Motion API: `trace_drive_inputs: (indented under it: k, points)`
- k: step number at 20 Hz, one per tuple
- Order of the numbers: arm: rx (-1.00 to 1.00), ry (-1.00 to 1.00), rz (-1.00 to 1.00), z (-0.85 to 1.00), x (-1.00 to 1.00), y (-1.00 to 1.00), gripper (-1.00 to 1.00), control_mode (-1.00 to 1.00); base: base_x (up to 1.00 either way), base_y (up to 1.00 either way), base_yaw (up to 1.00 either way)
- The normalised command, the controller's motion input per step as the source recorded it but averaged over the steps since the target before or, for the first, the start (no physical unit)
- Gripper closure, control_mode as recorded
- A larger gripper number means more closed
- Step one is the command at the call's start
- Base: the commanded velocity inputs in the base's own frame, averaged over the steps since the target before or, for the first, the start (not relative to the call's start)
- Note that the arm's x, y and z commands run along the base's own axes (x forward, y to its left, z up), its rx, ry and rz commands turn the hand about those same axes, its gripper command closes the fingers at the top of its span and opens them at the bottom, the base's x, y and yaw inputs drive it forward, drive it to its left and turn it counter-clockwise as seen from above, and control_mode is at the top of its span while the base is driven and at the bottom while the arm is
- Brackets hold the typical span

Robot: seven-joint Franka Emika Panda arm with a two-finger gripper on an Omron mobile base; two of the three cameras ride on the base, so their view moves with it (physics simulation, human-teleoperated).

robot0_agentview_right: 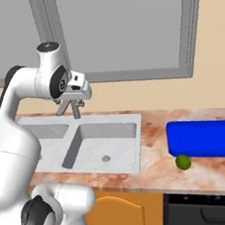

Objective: Pick up all produce items and place them in the sink. Turn on the sink faucet to wash them. Then turn the sink off and put them in the tray.

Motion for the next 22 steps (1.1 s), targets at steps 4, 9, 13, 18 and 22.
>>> trace_drive_inputs:
  k: [4, 9, 13, 18, 22]
  points:
    - [0.00, 0.00, 0.00, 0.00, 0.00, 0.00, -1.00, 1.00, 0.03, -0.64, 0.00]
    - [0.00, 0.00, 0.00, 0.00, 0.00, 0.00, -1.00, 1.00, 0.25, -0.46, 0.00]
    - [0.00, 0.00, 0.00, 0.00, 0.00, 0.00, -1.00, 1.00, 0.46, -0.30, 0.00]
    - [0.00, 0.00, 0.00, 0.00, 0.00, 0.00, -1.00, 1.00, 0.48, -0.30, 0.00]
    - [0.00, 0.00, 0.00, 0.00, 0.00, 0.00, -1.00, 1.00, 0.57, -0.20, 0.00]
